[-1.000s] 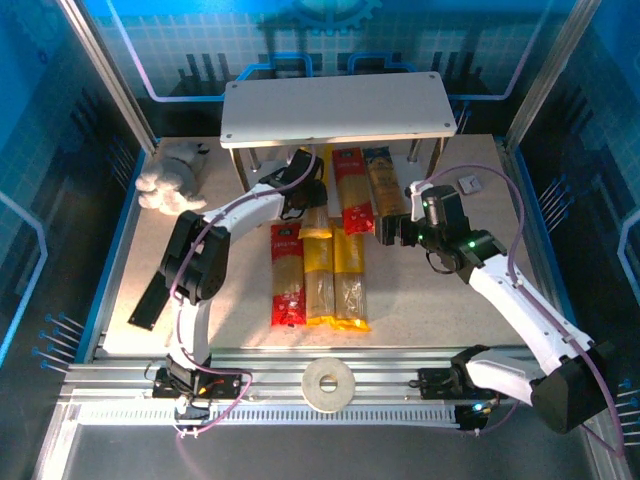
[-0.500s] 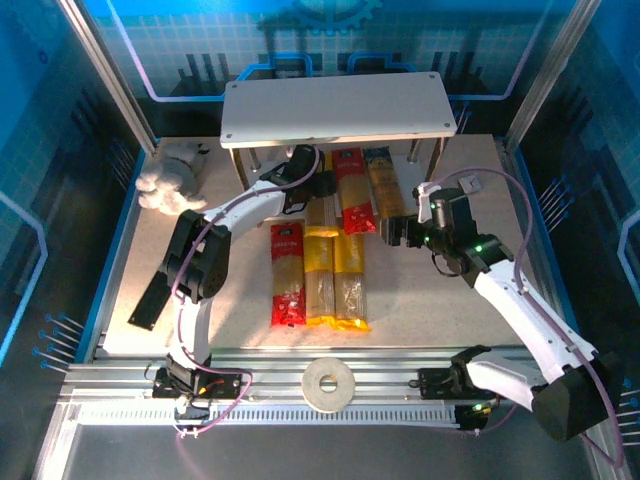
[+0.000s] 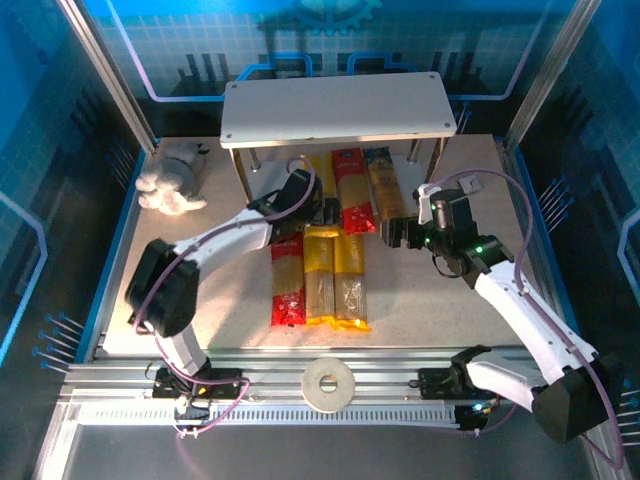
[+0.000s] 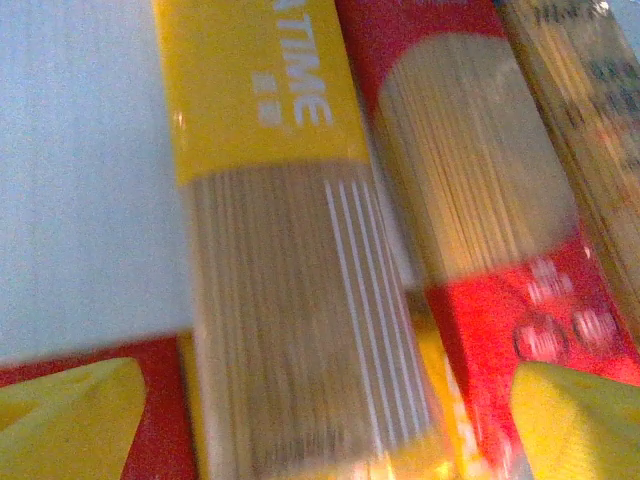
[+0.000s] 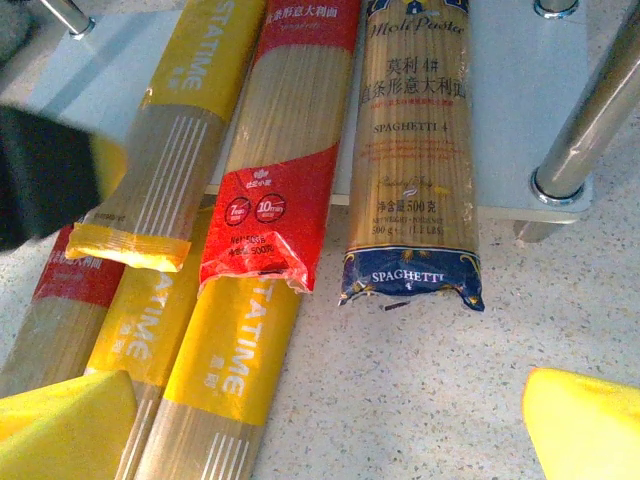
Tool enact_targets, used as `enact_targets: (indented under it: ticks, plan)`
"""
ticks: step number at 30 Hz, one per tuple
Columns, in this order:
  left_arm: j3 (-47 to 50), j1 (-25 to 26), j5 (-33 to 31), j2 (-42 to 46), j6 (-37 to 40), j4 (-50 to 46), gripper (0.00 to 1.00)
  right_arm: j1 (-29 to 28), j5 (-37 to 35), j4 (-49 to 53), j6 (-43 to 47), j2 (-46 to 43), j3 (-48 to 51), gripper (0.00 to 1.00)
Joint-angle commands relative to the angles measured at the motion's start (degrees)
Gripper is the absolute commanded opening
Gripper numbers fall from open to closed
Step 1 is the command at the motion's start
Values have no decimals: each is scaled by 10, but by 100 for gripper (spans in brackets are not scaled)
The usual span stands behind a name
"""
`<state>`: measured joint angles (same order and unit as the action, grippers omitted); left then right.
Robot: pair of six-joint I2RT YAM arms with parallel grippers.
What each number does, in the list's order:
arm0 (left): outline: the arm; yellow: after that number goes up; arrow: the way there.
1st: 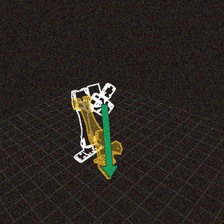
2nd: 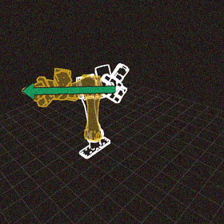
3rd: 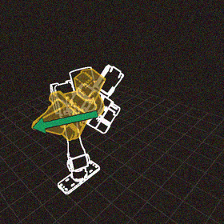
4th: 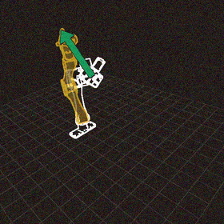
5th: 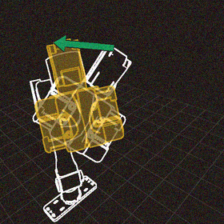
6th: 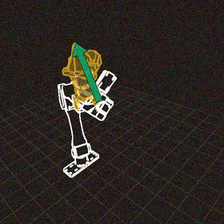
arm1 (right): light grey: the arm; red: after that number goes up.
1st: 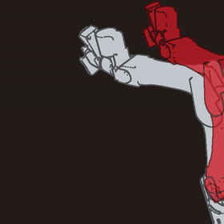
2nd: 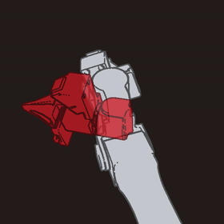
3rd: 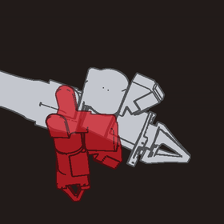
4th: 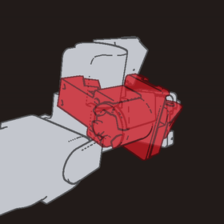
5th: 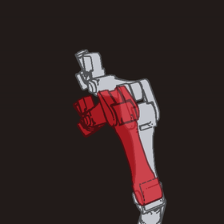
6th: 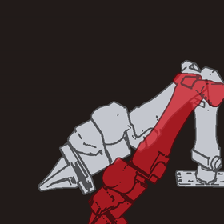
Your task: Place and organize the pasta boxes and bags onto the shelf
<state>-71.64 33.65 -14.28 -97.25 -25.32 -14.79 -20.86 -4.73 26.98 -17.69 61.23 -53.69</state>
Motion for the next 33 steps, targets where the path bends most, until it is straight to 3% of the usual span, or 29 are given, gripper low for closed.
enact_targets:
  ticks: [1, 7, 10, 24, 33]
  plan:
    - [61, 28, -35, 81, 5, -42, 95, 9, 13, 1, 5, -5, 4, 100]
    - [190, 62, -75, 204, -82, -103, 96, 10, 21, -9, -5, -8, 12, 100]
    - [236, 62, -67, 219, -119, -104, 97, 10, 34, -14, -13, -5, 12, 100]
    - [290, 66, -36, 119, -167, -6, 99, 10, 27, -7, -18, -19, 12, 100]
    - [286, 58, -47, 60, -172, -2, 99, 10, 17, -1, -12, -23, 16, 100]
